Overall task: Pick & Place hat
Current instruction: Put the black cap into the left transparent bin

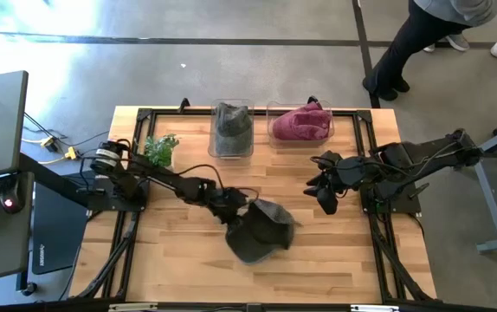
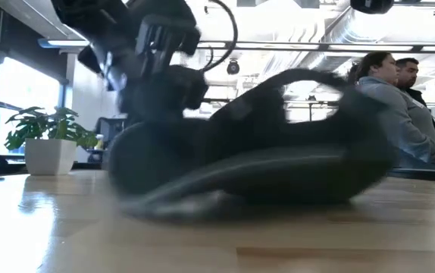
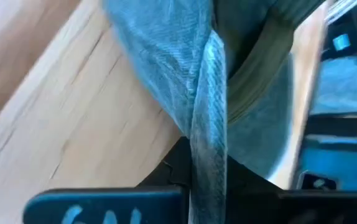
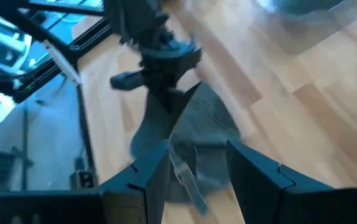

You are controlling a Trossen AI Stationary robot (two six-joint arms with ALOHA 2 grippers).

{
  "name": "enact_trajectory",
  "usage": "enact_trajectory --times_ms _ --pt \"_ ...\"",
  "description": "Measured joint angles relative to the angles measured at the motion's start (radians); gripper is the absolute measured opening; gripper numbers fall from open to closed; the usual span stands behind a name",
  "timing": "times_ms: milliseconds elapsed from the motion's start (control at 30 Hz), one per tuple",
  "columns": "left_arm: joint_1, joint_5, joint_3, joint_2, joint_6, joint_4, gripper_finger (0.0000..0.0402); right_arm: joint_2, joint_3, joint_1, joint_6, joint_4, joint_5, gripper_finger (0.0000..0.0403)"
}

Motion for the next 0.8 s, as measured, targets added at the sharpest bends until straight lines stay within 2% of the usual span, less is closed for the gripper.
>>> enact_trajectory --times_ms 133,233,400,533,667,800 --pt "0.004 -0.07 0.004 -0.035 0.035 0.0 0.0006 -0.022 0.0 0.0 0.056 -0.002 -0.074 0.0154" --pt "-0.013 -0.195 0.023 -0.122 0.058 0.008 0.0005 -0.054 0.0 0.0 0.1 0.011 -0.094 0.0153" --pt "-0.077 -0.446 0.07 -0.252 0.218 -0.023 0.0003 -0.108 0.0 0.0 0.069 0.156 -0.057 0.0153" --pt "-0.113 -0.579 0.117 -0.311 0.294 -0.04 0.0002 -0.134 0.001 -0.012 0.032 0.355 0.011 0.015" --pt "-0.121 -0.625 0.166 -0.31 0.298 -0.044 0.0001 -0.111 0.002 -0.052 0.086 0.323 -0.018 0.0111" --pt "-0.121 -0.627 0.202 -0.309 0.294 -0.033 0.0001 -0.024 0.0 -0.076 0.105 0.245 -0.121 0.0032"
